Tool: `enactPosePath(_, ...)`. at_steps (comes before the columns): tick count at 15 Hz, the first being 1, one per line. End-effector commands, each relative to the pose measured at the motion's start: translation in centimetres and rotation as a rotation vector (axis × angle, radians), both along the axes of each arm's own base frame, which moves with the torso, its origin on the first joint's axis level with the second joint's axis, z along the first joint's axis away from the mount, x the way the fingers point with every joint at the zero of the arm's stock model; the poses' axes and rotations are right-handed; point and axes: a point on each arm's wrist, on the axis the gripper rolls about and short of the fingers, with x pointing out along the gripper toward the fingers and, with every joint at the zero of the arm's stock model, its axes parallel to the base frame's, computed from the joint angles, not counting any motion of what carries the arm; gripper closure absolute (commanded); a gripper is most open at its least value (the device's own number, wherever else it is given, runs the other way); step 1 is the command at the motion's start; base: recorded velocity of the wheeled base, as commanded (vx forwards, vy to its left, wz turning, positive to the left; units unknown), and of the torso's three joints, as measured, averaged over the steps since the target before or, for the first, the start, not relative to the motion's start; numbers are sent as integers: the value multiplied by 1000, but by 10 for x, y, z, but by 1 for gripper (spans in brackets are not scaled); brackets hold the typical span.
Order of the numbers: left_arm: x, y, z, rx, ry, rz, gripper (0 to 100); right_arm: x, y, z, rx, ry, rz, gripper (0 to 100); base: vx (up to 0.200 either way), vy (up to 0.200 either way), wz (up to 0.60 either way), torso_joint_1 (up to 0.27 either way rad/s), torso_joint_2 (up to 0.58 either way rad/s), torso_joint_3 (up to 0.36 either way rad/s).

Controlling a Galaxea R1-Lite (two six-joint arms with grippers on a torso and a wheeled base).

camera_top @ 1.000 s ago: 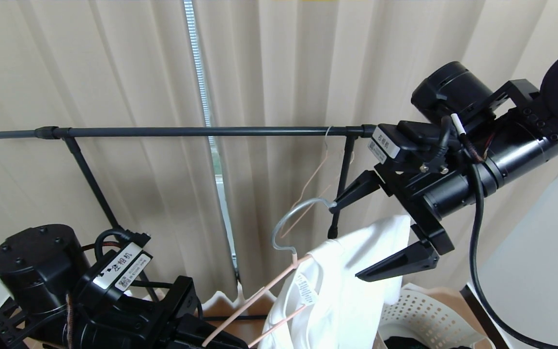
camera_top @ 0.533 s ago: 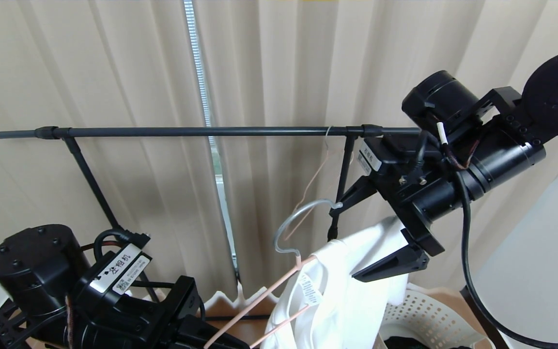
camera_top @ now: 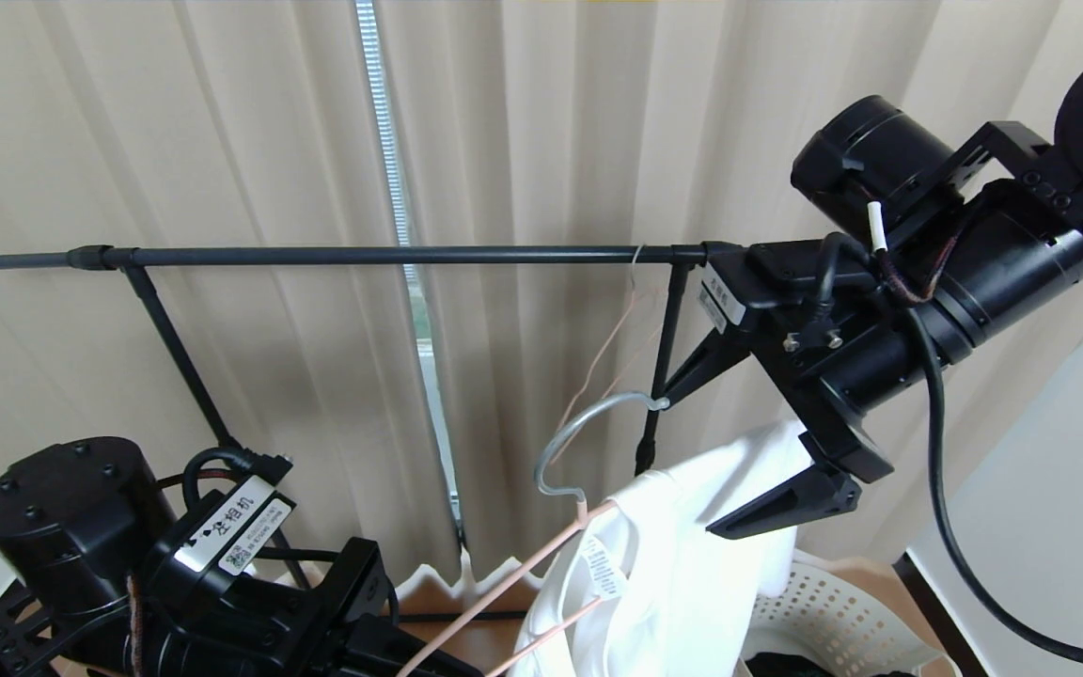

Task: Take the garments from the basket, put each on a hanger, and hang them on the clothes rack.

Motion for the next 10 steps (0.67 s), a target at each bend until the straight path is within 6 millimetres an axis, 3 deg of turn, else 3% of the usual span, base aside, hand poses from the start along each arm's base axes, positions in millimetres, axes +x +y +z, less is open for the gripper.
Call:
enactPosePath(1, 0, 0, 1, -4, -7, -1, 100, 2, 8, 0, -16, -5, 17, 0, 0, 0, 0, 0, 0, 0)
enactPosePath(10, -1, 0, 1, -6, -11, -4, 100, 4, 16, -10, -35, 22, 32, 0, 0, 0, 0, 0, 0, 0)
